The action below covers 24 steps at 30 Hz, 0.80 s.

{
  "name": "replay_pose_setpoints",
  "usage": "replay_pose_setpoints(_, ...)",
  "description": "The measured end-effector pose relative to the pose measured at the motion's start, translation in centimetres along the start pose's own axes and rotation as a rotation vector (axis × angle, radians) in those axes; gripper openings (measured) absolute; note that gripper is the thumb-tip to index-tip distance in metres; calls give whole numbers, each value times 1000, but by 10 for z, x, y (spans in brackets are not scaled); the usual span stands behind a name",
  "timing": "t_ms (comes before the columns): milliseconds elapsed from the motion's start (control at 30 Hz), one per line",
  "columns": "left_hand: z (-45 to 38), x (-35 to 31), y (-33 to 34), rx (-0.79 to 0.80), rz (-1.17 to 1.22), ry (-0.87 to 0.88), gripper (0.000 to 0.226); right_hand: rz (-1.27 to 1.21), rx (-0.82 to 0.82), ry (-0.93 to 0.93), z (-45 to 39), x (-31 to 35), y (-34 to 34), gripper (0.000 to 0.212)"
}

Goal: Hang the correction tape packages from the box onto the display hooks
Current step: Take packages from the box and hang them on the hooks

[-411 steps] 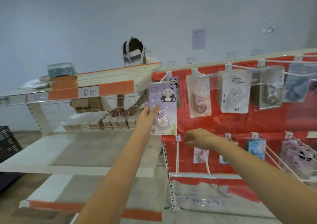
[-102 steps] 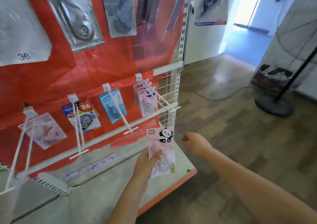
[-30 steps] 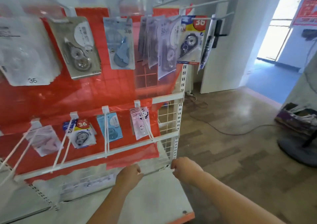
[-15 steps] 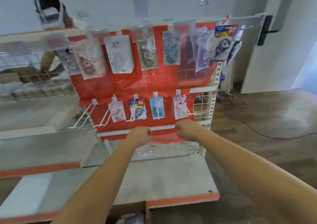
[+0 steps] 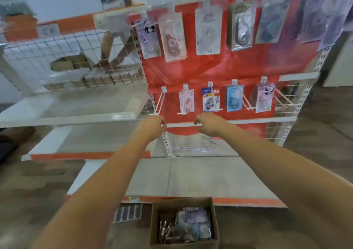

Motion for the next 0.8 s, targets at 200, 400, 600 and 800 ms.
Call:
replay_pose_setpoints(200,11,66,94,111,75,-69,27,-47,149,96,-13,5,118,36)
replay_pose_setpoints(400,24,99,239,282,122,-84,24,-78,352,149,-10,-22,254,36)
replay_pose_setpoints(600,38,117,386,448,65,-122,23,-106,490,151,-17,-57,387,31)
replay_pose_setpoints(800,53,138,547,598,21,-129,20,-151,595,240,-23,-95,543,30)
Point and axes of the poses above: each hand's wrist, its own z-axis away from the middle knuckle, its own y-axis out of the palm, x = y × z, the point moved 10 cm from there along -z, towards the middle knuckle, and after that the axes turned 3 degrees about -z, right-handed, at the moved point
